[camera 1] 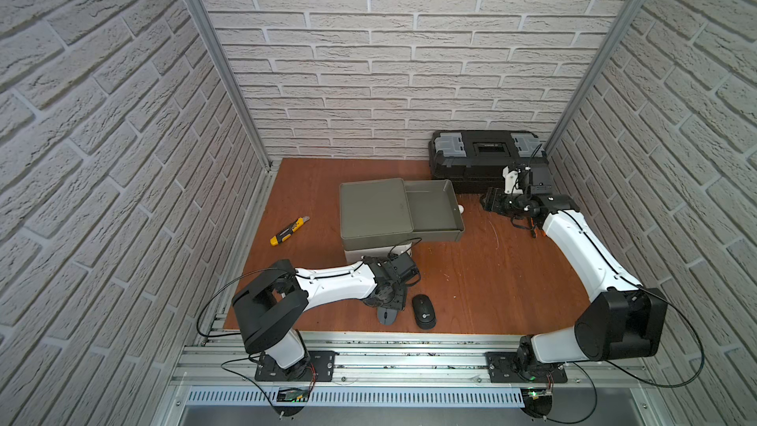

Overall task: Take the mice out of the drawer
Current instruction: Place the mouse at the center of the board, then close the drawer in the storage box.

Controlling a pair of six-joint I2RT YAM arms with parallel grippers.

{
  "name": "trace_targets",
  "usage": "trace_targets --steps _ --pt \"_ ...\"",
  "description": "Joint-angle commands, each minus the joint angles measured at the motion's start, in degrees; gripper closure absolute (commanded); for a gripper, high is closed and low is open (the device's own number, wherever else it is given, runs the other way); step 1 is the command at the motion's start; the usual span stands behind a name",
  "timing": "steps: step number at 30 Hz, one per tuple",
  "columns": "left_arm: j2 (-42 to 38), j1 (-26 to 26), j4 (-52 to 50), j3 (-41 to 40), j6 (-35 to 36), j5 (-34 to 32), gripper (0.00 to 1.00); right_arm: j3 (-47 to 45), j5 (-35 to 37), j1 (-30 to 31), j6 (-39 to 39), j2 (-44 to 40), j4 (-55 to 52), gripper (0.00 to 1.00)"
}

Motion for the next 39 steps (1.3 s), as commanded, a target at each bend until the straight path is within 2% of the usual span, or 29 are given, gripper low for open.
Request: trace_targets --steps 1,5,6,9,14,15,19,21,24,28,30,33,39 --pt "0.65 1.0 2.41 -0.21 -1.3 -0.21 0.24 -0.42 0.82 0.67 -0.61 -1.09 1.28 0.31" --pt "0.74 1.02 0.54 2.07 1.41 1.61 0.11 -0.34 1.11 0.84 -0.78 -1.01 1.28 0.31" --pt "0.46 1.02 -0.61 3.03 2.79 3.07 0.02 -0.35 1.01 0.88 -0.79 -0.8 1.28 0.31" --pt "-1.53 0.93 -9.66 8.39 7.7 3.49 0.02 -0.33 0.92 1.19 -0.79 -0.4 1.37 0.31" --pt "-11.29 0.81 -23.73 19.9 18.27 9.75 0.02 -0.25 1.44 1.68 -0.76 1.37 1.28 0.31" --pt "-13.26 0.77 -26.18 22.35 19.6 9.69 0.02 -0.07 1.36 1.73 -0.76 1.95 1.2 0.31" --pt "-19.87 4.09 -36.39 34.45 24.32 2.75 0.02 0.88 0.69 2.97 -0.61 4.46 1.34 0.31" --pt "-22.65 9.05 -38.69 38.75 26.83 -0.82 0.02 1.69 0.84 3.76 -0.7 5.7 1.2 0.31" --pt "-25.59 23.87 -38.28 40.24 30.94 -3.58 0.02 2.62 0.88 4.75 -0.87 7.45 0.9 0.31" --pt "-25.73 47.1 -30.43 33.41 31.72 -0.57 0.02 3.74 -0.4 6.89 -0.86 9.13 1.41 0.31" --pt "-23.87 54.48 -25.92 28.85 30.91 1.89 0.02 4.51 -0.33 8.28 -0.77 10.0 1.79 0.31" --pt "-18.51 58.82 -20.98 23.33 30.37 1.25 0.02 6.31 -1.84 10.29 -0.9 12.17 2.02 0.31" --pt "-5.86 57.11 -9.66 19.2 28.48 9.9 0.02 10.49 -3.45 16.32 0.26 16.61 3.36 0.31"
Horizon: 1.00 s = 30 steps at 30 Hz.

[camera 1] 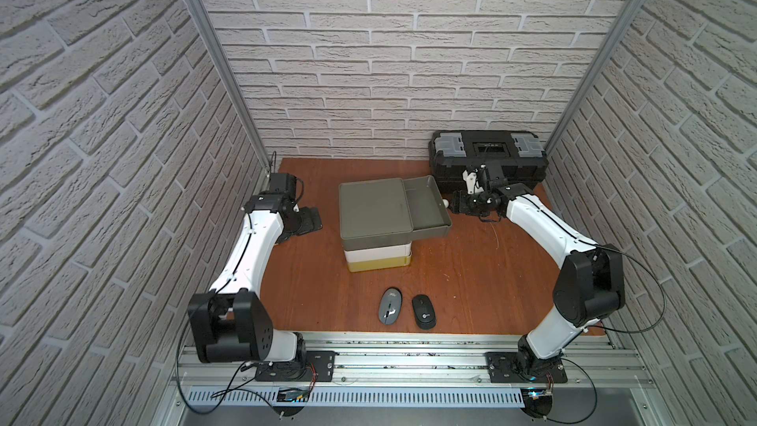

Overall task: Take the mice out of the drawer
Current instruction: Close the drawer in the storage box.

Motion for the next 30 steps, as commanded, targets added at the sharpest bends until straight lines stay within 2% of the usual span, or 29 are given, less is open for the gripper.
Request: trace_targets --steps 1,8,13,15,25,30 --pt "2.37 -1.91 10.49 -0.25 -1.06 6.39 0.02 3.49 -3.17 5.05 0.48 1.96 2.27 0.31" --pt "13.65 -3.7 17.3 8.6 -1.72 11.9 0.02 7.84 -2.4 11.37 2.04 6.16 0.51 0.32" --pt "21.91 -4.97 19.72 17.51 -2.88 14.58 0.02 6.42 -1.55 15.32 4.1 4.9 1.18 0.32" --pt "26.06 -5.31 20.51 21.9 -3.75 17.57 0.02 6.11 -1.71 16.17 5.25 4.87 1.77 0.32" --pt "47.11 -10.94 17.3 52.14 -7.69 21.5 0.02 6.74 -3.25 18.67 11.74 8.05 8.23 0.32" --pt "56.21 -11.4 17.83 64.81 -11.6 22.63 0.02 8.52 -2.69 18.76 12.6 10.05 9.2 0.32"
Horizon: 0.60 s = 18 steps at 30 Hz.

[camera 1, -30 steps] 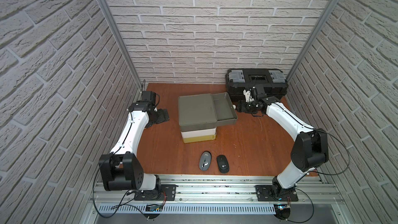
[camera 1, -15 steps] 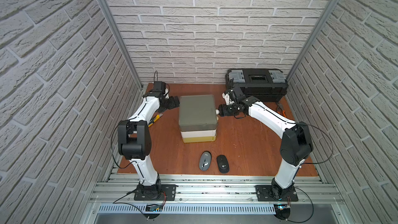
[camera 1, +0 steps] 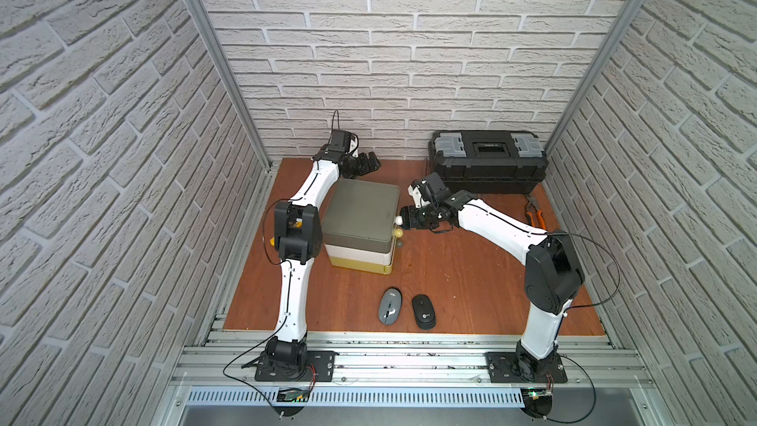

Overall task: Take the mice out of the drawer
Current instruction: Close the drawer in the storage box.

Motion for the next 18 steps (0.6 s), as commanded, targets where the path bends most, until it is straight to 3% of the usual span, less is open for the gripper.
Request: trace_targets --steps 1,6,11,14,16,18 --pt "3.33 1.23 0.18 5.67 -2.58 0.0 0.02 2.35 -0.28 0.53 1.22 0.19 5.22 0.32" --pt "-5.83 6.09 3.71 -2.5 -0.62 -6.58 0.02 -3.98 5.22 -0.83 -1.91 -4.81 3.9 0.31" --pt "-25.21 12.41 8.87 -23.53 3.0 -13.81 0.02 -12.01 4.76 -4.09 -3.35 -9.44 5.73 0.3" --pt "-34.72 14.0 4.96 -32.26 5.25 -15.75 0.02 -15.44 -2.16 -5.19 -4.63 -10.4 9.17 0.3" --pt "-40.76 14.06 3.82 -39.19 5.85 -15.14 0.02 -18.65 -12.58 -6.32 -3.51 -10.57 16.51 0.31" --pt "-45.92 14.05 3.95 -45.93 4.44 -14.03 0.02 -23.76 -24.44 -8.32 2.44 -9.9 29.09 0.31"
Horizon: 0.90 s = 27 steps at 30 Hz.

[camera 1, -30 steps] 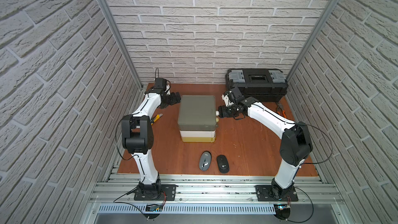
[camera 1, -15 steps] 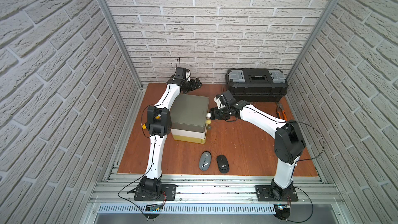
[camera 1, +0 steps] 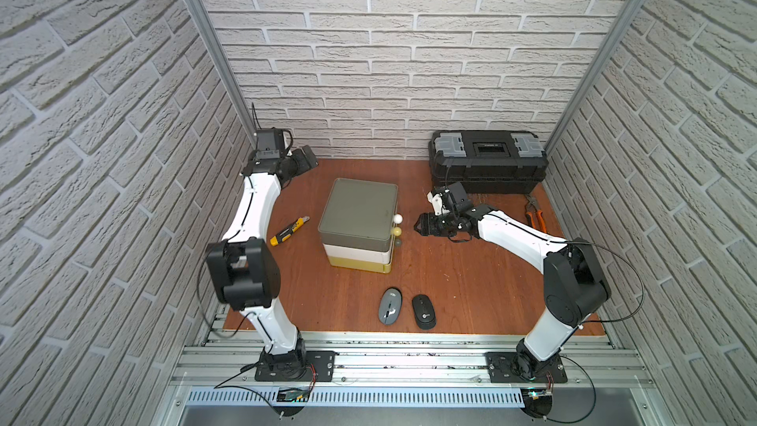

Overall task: Take the mice out of the drawer
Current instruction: Close the drawer in the storage box, then open the drawer in the storage box.

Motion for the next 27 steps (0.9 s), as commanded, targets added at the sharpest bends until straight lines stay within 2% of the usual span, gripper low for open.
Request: trace_targets --steps 1,4,7,11,15,21,23,27 --pt "-6.81 -2.07 -0.27 -10.54 0.23 0.81 0.02 -6.9 -21.83 -2.44 9.28 0.15 24.11 0.33" --pt "-13.7 -2.11 -0.12 -17.36 -1.31 2.59 0.02 -12.99 -32.08 -4.35 24.07 3.3 48.98 0.35" --pt "-18.53 -2.22 -3.56 -18.69 -0.57 2.31 0.02 -14.28 -35.97 -4.25 29.94 5.04 58.68 0.35" --pt "-20.89 -2.36 -8.95 -16.46 1.81 4.28 0.02 -14.66 -37.21 -4.17 30.76 6.51 60.16 0.35" --pt "-18.41 -3.0 -14.79 -13.41 4.75 12.55 0.02 -14.45 -38.73 -3.66 33.86 9.02 64.91 0.35" --pt "-12.87 -6.58 -22.19 -9.67 9.02 11.05 0.04 -13.69 -38.32 -2.67 33.13 10.26 63.04 0.35" --pt "-11.39 -7.16 -23.65 -8.96 9.83 10.26 0.09 -13.61 -38.18 -2.29 32.03 9.98 61.41 0.35" --pt "-8.71 -7.35 -26.41 -8.33 11.03 6.09 0.32 -13.85 -37.58 -1.6 29.42 9.09 57.8 0.35"
